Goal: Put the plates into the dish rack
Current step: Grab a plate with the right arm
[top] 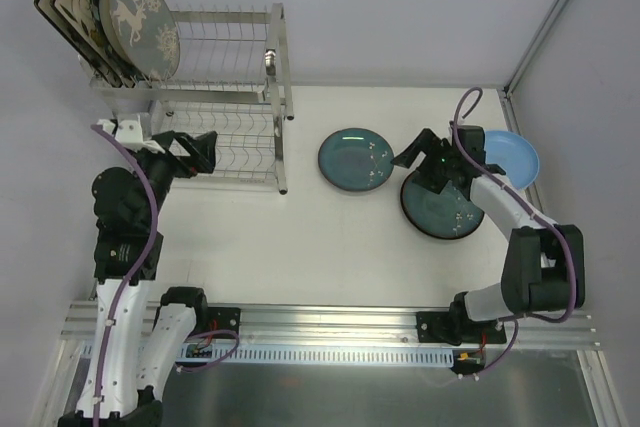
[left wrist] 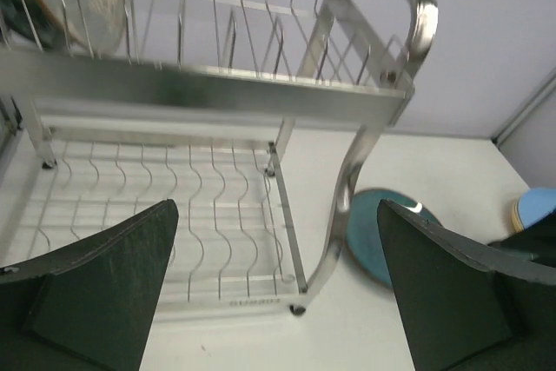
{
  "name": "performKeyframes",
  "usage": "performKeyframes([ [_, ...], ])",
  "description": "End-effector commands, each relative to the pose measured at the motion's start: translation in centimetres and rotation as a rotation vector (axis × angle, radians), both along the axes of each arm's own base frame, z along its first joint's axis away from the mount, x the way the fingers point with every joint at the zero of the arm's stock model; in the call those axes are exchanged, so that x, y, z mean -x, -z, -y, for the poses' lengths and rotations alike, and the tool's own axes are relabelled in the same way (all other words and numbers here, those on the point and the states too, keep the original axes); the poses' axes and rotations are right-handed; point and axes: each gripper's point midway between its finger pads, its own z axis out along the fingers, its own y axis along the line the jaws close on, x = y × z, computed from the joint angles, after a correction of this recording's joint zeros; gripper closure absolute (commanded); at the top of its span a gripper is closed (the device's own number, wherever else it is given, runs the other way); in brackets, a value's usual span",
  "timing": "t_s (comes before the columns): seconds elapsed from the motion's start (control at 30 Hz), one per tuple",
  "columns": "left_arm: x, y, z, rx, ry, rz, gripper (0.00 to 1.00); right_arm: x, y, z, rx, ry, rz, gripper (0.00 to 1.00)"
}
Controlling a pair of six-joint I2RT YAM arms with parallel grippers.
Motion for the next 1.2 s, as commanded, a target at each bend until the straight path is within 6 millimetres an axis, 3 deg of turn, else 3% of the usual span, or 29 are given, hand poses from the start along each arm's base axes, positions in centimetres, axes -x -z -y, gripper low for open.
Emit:
performKeyframes([
  [0.0,1.7,3.1,1.1,0.024,0.049,-0.048,0.01,-2.9,-1.6,-1.0,-0.040,-0.019,0.081,0.07],
  [0.17,2.9,8.4,1.8,0.038,0.084,-0.137,0.01,-5.2,-1.2,-1.2,-0.015,-0.052,0.096,0.08],
  [0.47,4.4,14.0,2.9,0.069,0.145,-0.252,0.01,-7.9,1.6,-2.1,-0.010,-0.124,0.053,0.12],
  [0.73,4.7,15.8,3.4,0.080,0.171,-0.296,0.01,-9.3,3.2,-2.1,0.014,-0.143,0.023,0.12],
  [1.17,5.0,15.9,4.2,0.067,0.221,-0.309,0.01,-9.8,6.8,-2.9,-0.016,-0.166,-0.041,0.16],
])
